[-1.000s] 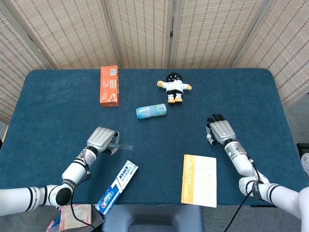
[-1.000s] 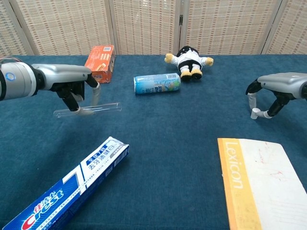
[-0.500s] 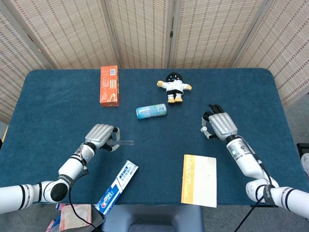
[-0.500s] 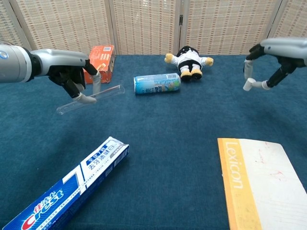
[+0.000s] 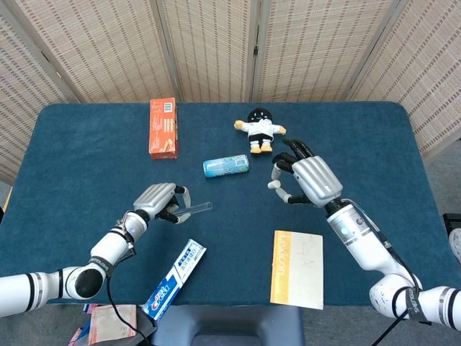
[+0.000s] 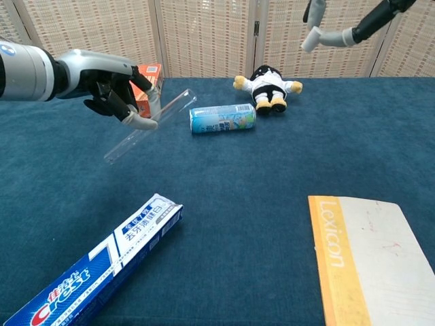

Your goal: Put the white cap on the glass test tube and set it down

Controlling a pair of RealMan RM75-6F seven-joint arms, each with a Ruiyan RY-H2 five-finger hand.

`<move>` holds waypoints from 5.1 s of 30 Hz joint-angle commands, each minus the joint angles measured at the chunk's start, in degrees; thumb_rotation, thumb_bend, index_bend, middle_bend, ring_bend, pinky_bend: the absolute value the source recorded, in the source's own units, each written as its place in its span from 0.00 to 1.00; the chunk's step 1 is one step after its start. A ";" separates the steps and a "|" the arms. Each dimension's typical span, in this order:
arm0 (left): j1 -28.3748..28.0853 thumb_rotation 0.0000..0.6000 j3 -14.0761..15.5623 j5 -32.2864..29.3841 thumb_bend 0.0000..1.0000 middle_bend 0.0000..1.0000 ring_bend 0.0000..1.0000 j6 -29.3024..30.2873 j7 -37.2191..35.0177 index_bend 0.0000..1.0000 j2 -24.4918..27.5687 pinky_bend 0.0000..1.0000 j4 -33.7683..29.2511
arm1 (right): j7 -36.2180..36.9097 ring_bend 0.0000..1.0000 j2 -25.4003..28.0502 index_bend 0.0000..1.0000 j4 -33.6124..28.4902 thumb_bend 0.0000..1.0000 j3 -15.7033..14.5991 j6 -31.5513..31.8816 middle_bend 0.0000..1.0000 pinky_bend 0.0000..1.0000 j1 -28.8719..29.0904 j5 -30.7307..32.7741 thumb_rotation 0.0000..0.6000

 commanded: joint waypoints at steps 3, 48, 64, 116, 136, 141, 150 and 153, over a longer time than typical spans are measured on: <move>0.08 1.00 -0.97 1.52 0.37 1.00 1.00 1.61 -1.62 0.59 -0.99 1.00 -0.71 | 0.71 0.00 -1.54 0.69 -1.12 0.54 0.32 0.03 0.29 0.00 1.14 -0.43 1.00; -2.09 1.00 -1.42 -0.06 0.37 1.00 1.00 3.08 -4.83 0.59 -2.82 1.00 -2.59 | -2.76 0.00 -7.60 0.70 -1.67 0.54 -1.49 -1.44 0.29 0.00 6.60 0.91 1.00; -2.78 1.00 -1.11 -0.54 0.37 1.00 1.00 3.50 -4.44 0.59 -2.88 1.00 -3.16 | -3.33 0.00 -8.47 0.70 -1.12 0.55 -1.52 -1.72 0.29 0.00 7.74 1.77 1.00; -3.25 1.00 1.64 -0.49 0.37 1.00 1.00 3.73 -3.01 0.59 -4.01 1.00 0.71 | -3.16 0.00 -9.85 0.19 1.48 0.27 -2.62 -2.92 0.18 0.00 8.91 4.24 1.00; -7.06 1.00 7.62 -3.83 0.37 1.00 1.00 15.72 20.72 0.59 -15.79 1.00 13.11 | 2.74 0.00 -0.25 0.18 -0.05 0.27 -3.64 2.70 0.18 0.00 1.14 0.31 1.00; -7.61 1.00 8.00 -4.91 0.37 1.00 1.00 17.41 26.21 0.59 -19.90 1.00 16.96 | 3.94 0.00 0.42 0.18 0.73 0.27 -4.20 3.11 0.18 0.00 -0.13 -0.58 1.00; -8.07 1.00 7.50 -4.76 0.37 1.00 1.00 17.28 31.47 0.59 -25.37 1.00 23.06 | 5.79 0.00 0.43 0.18 2.44 0.27 -4.37 2.83 0.18 0.00 -1.04 -1.36 1.00; -8.06 1.00 7.10 -5.17 0.37 1.00 1.00 17.09 33.03 0.57 -26.46 1.00 24.21 | 6.41 0.00 0.39 0.18 2.97 0.27 -4.31 2.56 0.18 0.00 -1.19 -1.38 1.00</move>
